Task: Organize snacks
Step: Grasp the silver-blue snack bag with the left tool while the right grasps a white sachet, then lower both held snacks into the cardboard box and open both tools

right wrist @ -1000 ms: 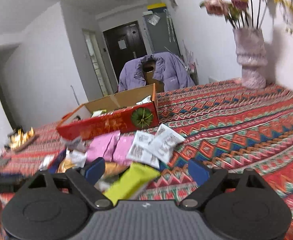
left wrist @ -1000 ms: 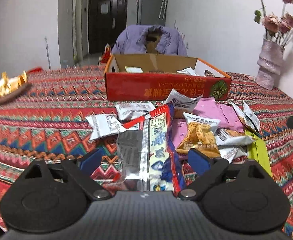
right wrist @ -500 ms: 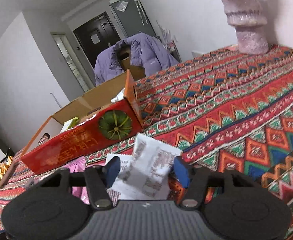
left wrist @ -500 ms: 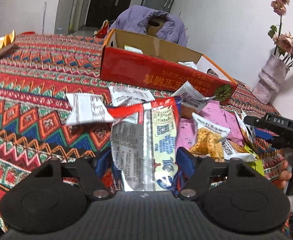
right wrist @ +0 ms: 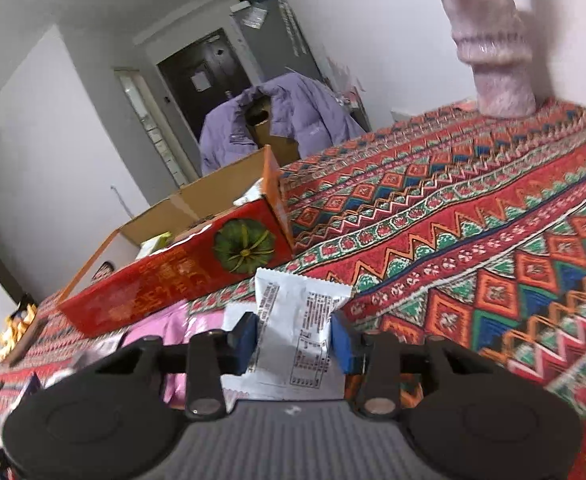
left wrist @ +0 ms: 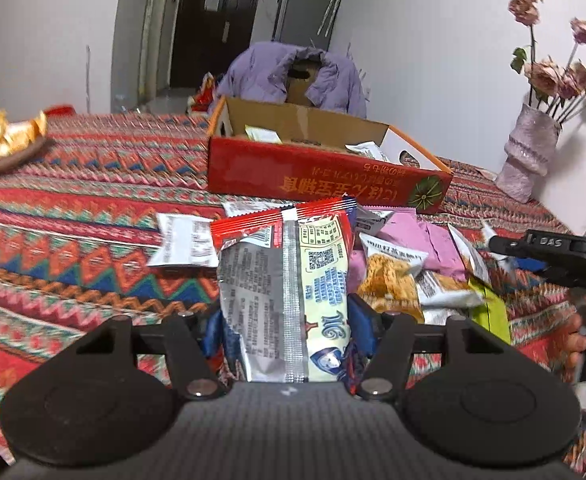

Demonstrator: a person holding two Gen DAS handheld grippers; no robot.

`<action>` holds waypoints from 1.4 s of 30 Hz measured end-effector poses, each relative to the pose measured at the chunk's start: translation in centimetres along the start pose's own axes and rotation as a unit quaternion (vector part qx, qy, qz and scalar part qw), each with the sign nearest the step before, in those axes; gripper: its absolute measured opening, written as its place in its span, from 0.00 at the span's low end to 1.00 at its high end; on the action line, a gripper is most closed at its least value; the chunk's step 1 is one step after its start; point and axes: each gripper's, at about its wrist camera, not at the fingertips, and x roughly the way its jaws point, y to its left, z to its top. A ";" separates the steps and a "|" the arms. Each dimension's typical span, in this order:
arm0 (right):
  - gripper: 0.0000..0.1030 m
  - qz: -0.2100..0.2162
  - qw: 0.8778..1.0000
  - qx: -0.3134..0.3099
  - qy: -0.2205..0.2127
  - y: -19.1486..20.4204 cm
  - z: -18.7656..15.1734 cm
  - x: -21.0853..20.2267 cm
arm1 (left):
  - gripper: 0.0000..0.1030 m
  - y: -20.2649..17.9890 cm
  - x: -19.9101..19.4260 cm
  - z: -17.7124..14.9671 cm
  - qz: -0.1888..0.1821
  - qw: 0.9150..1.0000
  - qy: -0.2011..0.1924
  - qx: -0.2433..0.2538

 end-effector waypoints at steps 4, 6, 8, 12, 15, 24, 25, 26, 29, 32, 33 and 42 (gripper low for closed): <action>0.38 -0.008 0.996 -0.089 -0.024 2.5 -1.5 -5.4 | 0.60 -0.9 -3.8 -1.3 0.041 0.999 -0.020 0.029; 0.38 -0.006 0.992 -0.124 -0.029 3.4 -2.4 -8.1 | 0.60 -1.3 -5.5 -2.1 0.058 0.997 -0.031 0.036; 0.38 -0.003 0.988 -0.148 -0.031 4.0 -3.4 -10.6 | 0.60 -1.7 -7.2 -2.8 0.067 0.996 -0.043 0.040; 0.38 0.011 0.982 -0.184 -0.029 4.9 -5.5 -15.0 | 0.60 -2.3 -10.0 -3.8 0.068 0.995 -0.063 0.040; 0.38 0.020 0.979 -0.203 -0.031 5.5 -6.8 -17.6 | 0.60 -2.7 -11.2 -4.2 0.068 0.994 -0.072 0.040; 0.38 0.026 0.977 -0.208 -0.035 6.1 -7.4 -18.6 | 0.60 -3.1 -11.9 -4.0 0.063 0.995 -0.074 0.035; 0.38 0.026 0.977 -0.210 -0.034 6.1 -7.4 -18.3 | 0.60 -3.1 -11.7 -3.9 0.065 0.994 -0.074 0.036; 0.38 0.027 0.977 -0.211 -0.033 6.2 -7.4 -18.2 | 0.60 -3.0 -11.5 -3.8 0.066 0.995 -0.072 0.036; 0.38 0.030 0.977 -0.211 -0.033 6.3 -6.7 -17.6 | 0.60 -3.0 -10.8 -2.8 0.062 0.995 -0.068 0.038; 0.38 0.032 0.976 -0.211 -0.037 6.4 -5.4 -16.4 | 0.60 -3.0 -9.5 -1.0 0.054 0.995 -0.067 0.045; 0.38 0.035 0.977 -0.209 -0.036 6.4 -4.8 -15.8 | 0.60 -3.0 -9.0 -0.2 0.053 0.995 -0.064 0.048; 0.38 0.080 0.973 -0.212 -0.042 7.6 3.8 -7.8 | 0.60 -3.8 -0.5 11.0 0.017 0.996 -0.051 0.075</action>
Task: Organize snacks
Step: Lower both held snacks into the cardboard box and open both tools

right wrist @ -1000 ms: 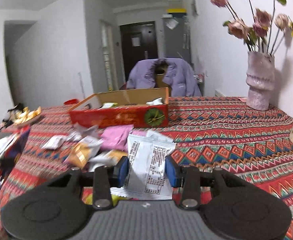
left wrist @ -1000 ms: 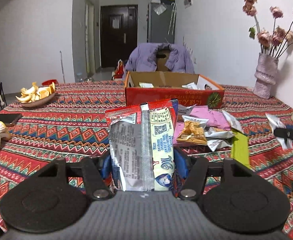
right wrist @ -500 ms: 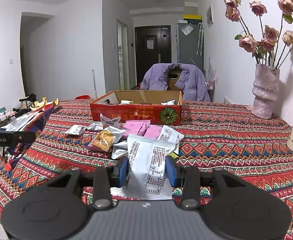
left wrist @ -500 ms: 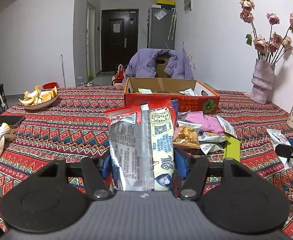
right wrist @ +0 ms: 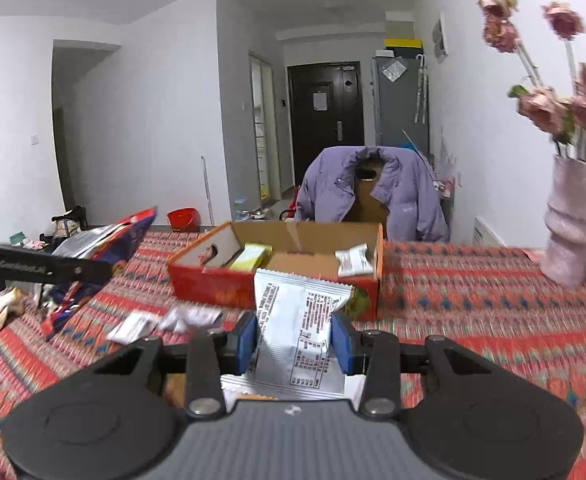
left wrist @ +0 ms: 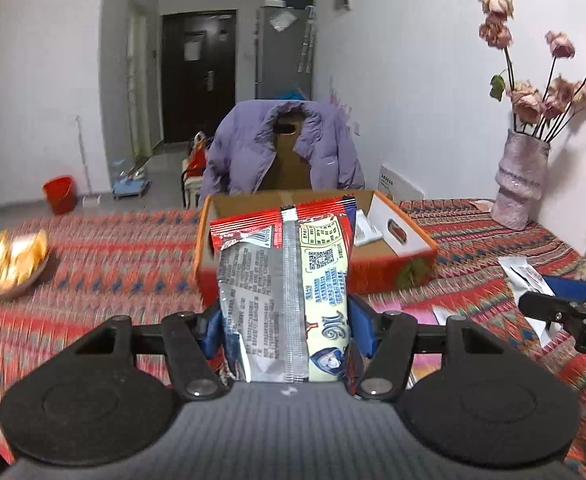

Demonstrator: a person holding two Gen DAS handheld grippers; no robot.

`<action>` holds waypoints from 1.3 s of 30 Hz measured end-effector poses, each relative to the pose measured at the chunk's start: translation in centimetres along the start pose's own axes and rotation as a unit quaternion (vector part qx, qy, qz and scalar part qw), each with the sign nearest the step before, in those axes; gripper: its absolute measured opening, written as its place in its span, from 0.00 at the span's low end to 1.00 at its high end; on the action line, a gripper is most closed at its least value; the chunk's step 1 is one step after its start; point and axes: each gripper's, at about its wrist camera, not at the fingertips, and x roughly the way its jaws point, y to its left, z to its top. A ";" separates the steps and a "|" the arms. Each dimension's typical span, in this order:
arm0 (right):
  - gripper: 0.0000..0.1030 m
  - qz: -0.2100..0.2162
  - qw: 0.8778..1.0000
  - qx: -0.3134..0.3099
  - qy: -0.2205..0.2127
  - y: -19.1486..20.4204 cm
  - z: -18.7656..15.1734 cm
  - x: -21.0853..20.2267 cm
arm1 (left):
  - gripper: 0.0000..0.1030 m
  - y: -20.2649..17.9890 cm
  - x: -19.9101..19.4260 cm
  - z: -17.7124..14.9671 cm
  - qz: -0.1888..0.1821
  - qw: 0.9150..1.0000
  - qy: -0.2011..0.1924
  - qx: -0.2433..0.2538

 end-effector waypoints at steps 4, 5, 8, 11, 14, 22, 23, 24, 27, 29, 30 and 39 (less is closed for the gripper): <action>0.38 0.022 1.000 0.008 0.005 -2.1 3.9 5.4 | 0.60 0.0 6.4 4.7 -0.005 1.000 0.019 -0.008; 0.38 0.022 1.000 0.009 0.008 -2.6 5.0 7.1 | 0.60 0.1 8.2 5.8 -0.007 0.999 0.028 -0.020; 0.38 0.031 0.999 0.016 0.026 -4.0 8.1 12.7 | 0.60 0.4 14.4 8.6 -0.010 0.997 0.062 -0.052; 0.38 0.036 0.996 0.044 0.065 -5.6 10.5 19.2 | 0.60 0.4 20.0 10.0 -0.016 0.995 0.082 -0.057; 0.38 0.028 0.993 0.045 0.108 -6.4 11.5 25.1 | 0.60 1.0 25.2 10.4 -0.014 0.989 0.110 -0.093; 0.39 0.014 0.977 0.074 0.201 -8.0 10.8 35.0 | 0.60 3.4 32.5 8.0 -0.032 0.968 0.184 -0.168; 0.39 0.017 0.976 0.075 0.205 -8.0 10.7 35.5 | 0.61 3.5 32.7 7.9 -0.027 0.970 0.186 -0.157; 0.39 0.020 0.975 0.074 0.206 -7.9 10.6 35.9 | 0.61 3.4 33.0 7.7 -0.017 0.972 0.187 -0.139; 0.47 0.015 0.973 0.063 0.221 -7.4 10.0 37.5 | 0.62 3.0 33.2 7.3 0.021 0.979 0.181 -0.090; 0.64 0.011 0.974 0.069 0.216 -7.4 9.6 37.7 | 0.67 3.0 33.2 7.3 0.043 0.979 0.182 -0.085; 0.66 0.004 0.975 0.064 0.212 -7.3 9.4 37.7 | 0.68 2.9 33.2 7.4 0.050 0.978 0.183 -0.087; 0.66 -0.019 0.982 0.042 0.185 -6.9 10.4 34.4 | 0.84 5.7 30.5 9.2 0.043 0.979 0.168 -0.105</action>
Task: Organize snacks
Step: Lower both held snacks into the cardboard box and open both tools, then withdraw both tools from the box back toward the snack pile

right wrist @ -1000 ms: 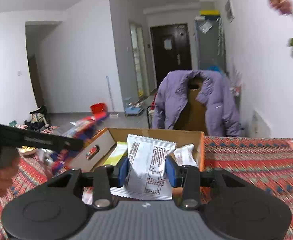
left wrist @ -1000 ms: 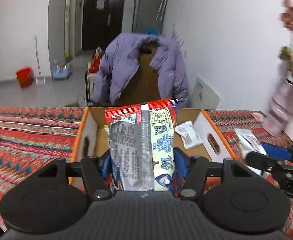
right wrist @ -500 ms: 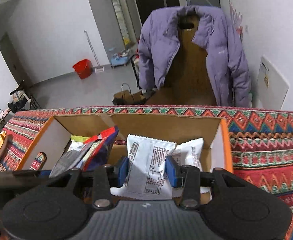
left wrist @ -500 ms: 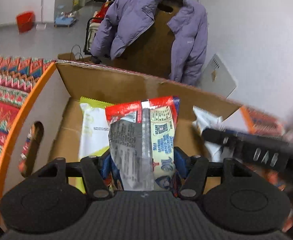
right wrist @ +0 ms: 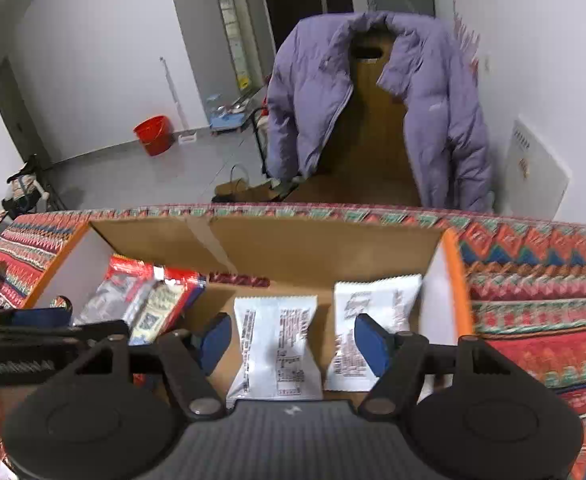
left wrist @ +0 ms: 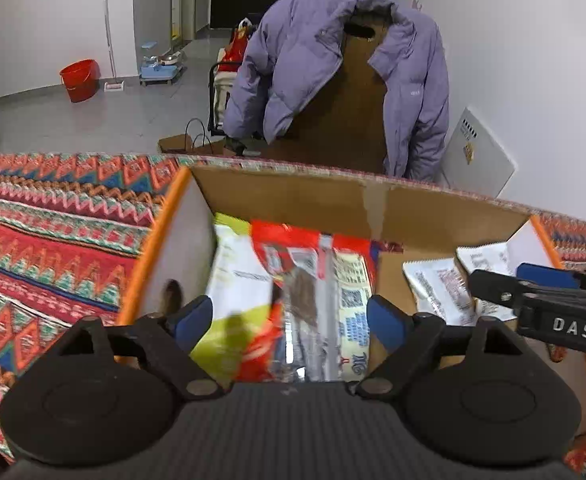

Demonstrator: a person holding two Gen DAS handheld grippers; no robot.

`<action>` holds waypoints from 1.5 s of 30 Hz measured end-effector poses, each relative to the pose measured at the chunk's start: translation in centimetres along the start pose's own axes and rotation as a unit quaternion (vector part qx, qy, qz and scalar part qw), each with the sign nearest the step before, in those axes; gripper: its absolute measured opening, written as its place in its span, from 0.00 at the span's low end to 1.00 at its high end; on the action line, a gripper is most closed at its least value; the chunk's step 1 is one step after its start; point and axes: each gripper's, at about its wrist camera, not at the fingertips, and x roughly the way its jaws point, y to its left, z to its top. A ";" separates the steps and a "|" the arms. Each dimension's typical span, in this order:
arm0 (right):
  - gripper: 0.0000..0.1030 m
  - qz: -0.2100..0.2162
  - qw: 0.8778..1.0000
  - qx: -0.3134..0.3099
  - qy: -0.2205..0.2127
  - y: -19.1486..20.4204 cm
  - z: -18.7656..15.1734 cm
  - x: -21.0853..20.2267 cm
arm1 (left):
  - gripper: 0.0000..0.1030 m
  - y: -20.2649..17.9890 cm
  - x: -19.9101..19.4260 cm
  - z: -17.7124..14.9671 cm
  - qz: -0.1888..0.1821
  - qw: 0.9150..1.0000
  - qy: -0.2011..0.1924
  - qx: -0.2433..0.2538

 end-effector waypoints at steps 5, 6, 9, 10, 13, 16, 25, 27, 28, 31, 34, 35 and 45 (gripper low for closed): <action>0.71 -0.005 1.000 -0.014 -0.014 0.0 1.4 -4.4 | 0.88 1.2 -4.7 0.5 0.005 1.000 -0.023 0.008; 0.73 -0.007 1.000 -0.017 -0.018 0.1 1.4 -5.7 | 0.88 1.5 -5.8 0.5 0.003 1.000 -0.025 0.011; 0.77 -0.019 0.999 -0.029 -0.033 0.6 0.7 -9.4 | 0.88 2.3 -9.6 -0.3 -0.015 0.999 -0.033 0.028; 0.78 -0.020 0.998 -0.037 -0.036 0.8 0.1 -10.8 | 0.88 2.6 -11.3 -0.8 -0.018 0.998 -0.042 0.037; 0.80 -0.022 0.998 -0.055 -0.037 1.5 -1.5 -14.5 | 0.88 3.0 -15.4 -2.5 -0.018 0.996 -0.064 0.062; 0.83 -0.028 0.996 -0.067 -0.042 2.2 -3.4 -17.9 | 0.89 3.2 -19.7 -4.7 -0.019 0.993 -0.086 0.078; 0.92 -0.025 0.987 -0.102 -0.123 4.9 -13.7 -28.9 | 0.94 4.6 -31.7 -16.5 -0.014 0.976 -0.191 0.101; 0.95 -0.030 0.981 -0.114 -0.152 5.8 -17.1 -31.3 | 0.96 4.8 -33.7 -20.0 -0.008 0.970 -0.219 0.107; 0.96 -0.034 0.979 -0.114 -0.166 6.2 -19.0 -32.6 | 0.97 5.0 -34.8 -22.3 -0.005 0.967 -0.232 0.102; 0.97 -0.032 0.970 -0.130 -0.202 7.7 -24.4 -35.9 | 0.97 5.1 -37.1 -28.2 -0.021 0.959 -0.262 0.105; 1.00 -0.031 0.968 -0.115 -0.222 8.7 -29.2 -38.1 | 0.99 4.8 -38.9 -32.9 0.001 0.948 -0.298 0.108; 1.00 -0.033 0.968 -0.104 -0.225 9.0 -30.8 -38.7 | 1.00 4.8 -39.4 -34.2 0.010 0.946 -0.308 0.102; 1.00 -0.050 0.975 -0.104 -0.188 10.5 -41.5 -41.3 | 1.00 5.7 -40.5 -42.5 0.009 0.962 -0.255 0.093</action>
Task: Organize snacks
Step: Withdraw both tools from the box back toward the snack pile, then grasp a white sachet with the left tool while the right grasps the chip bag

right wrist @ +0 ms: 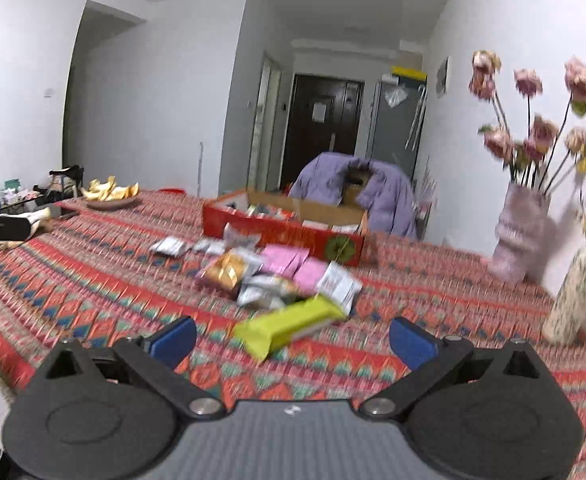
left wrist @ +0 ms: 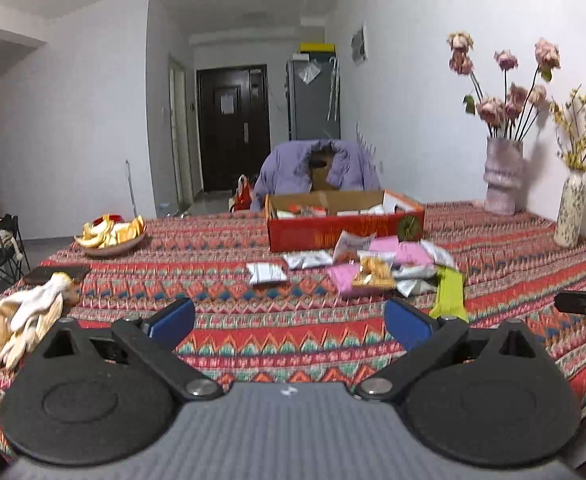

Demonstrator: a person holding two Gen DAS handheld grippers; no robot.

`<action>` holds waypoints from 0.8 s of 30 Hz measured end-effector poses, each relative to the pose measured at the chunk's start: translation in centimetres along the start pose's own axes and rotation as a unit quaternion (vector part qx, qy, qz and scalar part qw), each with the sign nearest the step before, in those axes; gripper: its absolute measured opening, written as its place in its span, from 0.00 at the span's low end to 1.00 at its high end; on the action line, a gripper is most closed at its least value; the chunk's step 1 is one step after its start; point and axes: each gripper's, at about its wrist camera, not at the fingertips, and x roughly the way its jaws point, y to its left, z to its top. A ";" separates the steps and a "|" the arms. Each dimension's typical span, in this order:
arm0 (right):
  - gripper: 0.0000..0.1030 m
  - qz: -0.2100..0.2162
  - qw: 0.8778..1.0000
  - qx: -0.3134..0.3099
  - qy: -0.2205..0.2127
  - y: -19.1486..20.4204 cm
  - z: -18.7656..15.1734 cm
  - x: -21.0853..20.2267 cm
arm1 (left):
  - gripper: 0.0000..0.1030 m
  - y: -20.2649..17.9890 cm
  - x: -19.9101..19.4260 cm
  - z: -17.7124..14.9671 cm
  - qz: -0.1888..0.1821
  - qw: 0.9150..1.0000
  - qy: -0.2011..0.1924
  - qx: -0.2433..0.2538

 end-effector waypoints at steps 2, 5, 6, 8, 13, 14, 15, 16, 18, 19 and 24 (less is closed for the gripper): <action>1.00 0.003 1.000 0.009 0.007 0.2 -0.6 0.0 | 1.00 0.2 0.3 -0.3 0.002 1.000 0.007 -0.013; 1.00 -0.003 1.000 0.008 0.010 0.5 -0.8 0.4 | 1.00 0.7 1.1 -0.2 -0.006 0.999 0.022 -0.035; 1.00 -0.004 1.000 0.008 0.011 0.5 -0.7 0.6 | 1.00 0.8 1.4 -0.2 -0.006 0.999 0.023 -0.039; 1.00 -0.006 1.000 0.012 0.011 0.3 -0.4 1.1 | 1.00 1.0 2.1 0.0 -0.002 0.999 0.026 -0.040; 0.99 -0.005 0.999 0.045 0.018 -0.9 0.2 3.3 | 1.00 1.4 5.3 0.6 0.006 0.998 0.045 -0.039; 0.98 -0.002 0.998 0.052 0.022 -1.2 0.3 3.9 | 1.00 1.5 6.1 0.7 0.008 0.998 0.050 -0.040; 0.98 0.001 0.998 0.061 0.025 -1.5 0.5 4.6 | 1.00 1.6 6.9 0.7 0.010 0.998 0.056 -0.040; 0.98 0.005 0.997 0.072 0.028 -1.7 0.8 5.4 | 0.99 1.7 7.9 0.9 0.013 0.997 0.062 -0.040; 0.97 0.015 0.995 0.090 0.030 -2.0 1.5 7.0 | 0.98 1.9 10.1 1.1 0.014 0.997 0.070 -0.037; 0.95 0.023 0.994 0.097 0.032 -2.0 1.9 8.1 | 0.95 2.0 11.3 1.2 0.014 0.997 0.072 -0.032; 0.85 0.059 0.989 0.120 0.059 -1.1 3.6 14.3 | 0.82 2.7 17.4 1.9 0.001 0.996 0.086 -0.024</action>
